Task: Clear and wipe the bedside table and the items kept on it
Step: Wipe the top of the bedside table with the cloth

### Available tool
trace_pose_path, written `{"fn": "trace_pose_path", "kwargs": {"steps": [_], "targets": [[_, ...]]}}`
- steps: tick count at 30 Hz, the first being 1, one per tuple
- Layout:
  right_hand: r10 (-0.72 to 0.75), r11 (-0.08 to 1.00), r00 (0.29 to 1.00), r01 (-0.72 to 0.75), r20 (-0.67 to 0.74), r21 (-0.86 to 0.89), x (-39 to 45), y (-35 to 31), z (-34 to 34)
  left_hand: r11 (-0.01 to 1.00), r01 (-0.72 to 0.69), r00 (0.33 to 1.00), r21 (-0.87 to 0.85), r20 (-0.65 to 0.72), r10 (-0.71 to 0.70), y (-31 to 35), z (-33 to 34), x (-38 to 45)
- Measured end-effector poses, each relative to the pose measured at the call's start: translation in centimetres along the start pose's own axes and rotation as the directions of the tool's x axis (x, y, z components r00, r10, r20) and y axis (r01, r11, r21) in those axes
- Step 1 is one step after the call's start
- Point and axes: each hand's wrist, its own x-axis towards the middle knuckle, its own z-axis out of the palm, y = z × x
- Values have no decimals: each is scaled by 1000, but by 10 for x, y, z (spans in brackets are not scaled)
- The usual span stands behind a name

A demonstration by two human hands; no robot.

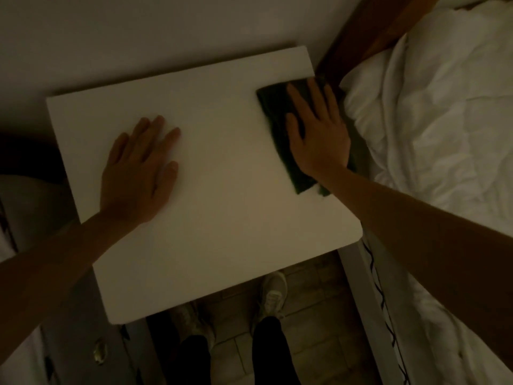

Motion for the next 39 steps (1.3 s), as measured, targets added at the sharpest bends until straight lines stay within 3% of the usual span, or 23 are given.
{"fn": "trace_pose_path", "kwargs": {"steps": [4, 9, 13, 16, 18, 21, 28, 33, 39], "targets": [[177, 975, 984, -179, 28, 132, -59, 24, -12, 1000, -6, 1000, 13, -29, 6, -1, 3, 0], [347, 938, 934, -343, -89, 61, -135, 17, -12, 1000, -4, 1000, 22, -29, 4, -2, 4, -3], [598, 800, 770, -589, -223, 112, -173, -8, 7, 1000, 1, 1000, 5, -28, -1, 1, 1, -3], [661, 749, 679, -623, -321, 226, -184, -32, 20, 1000, -1, 999, -11, -35, 1, 2, 1, -3], [666, 745, 655, -605, -357, 281, -188, -48, 30, 1000, 0, 999, -28, -40, -1, 1, 3, -4], [595, 803, 705, -508, -385, 311, -201, -82, 51, 999, 14, 999, -49, -50, -17, -1, 3, -6], [553, 824, 718, -395, -423, 407, -229, -150, 83, 996, 28, 998, -87, -56, -33, 1, 4, -7], [323, 913, 894, -208, -311, 351, -266, -196, 102, 994, 41, 998, -104, -39, -46, 0, 3, -11], [83, 967, 968, -21, -236, 253, -293, -216, 124, 992, 110, 994, -69, 26, -108, 15, -1, -71]]}}
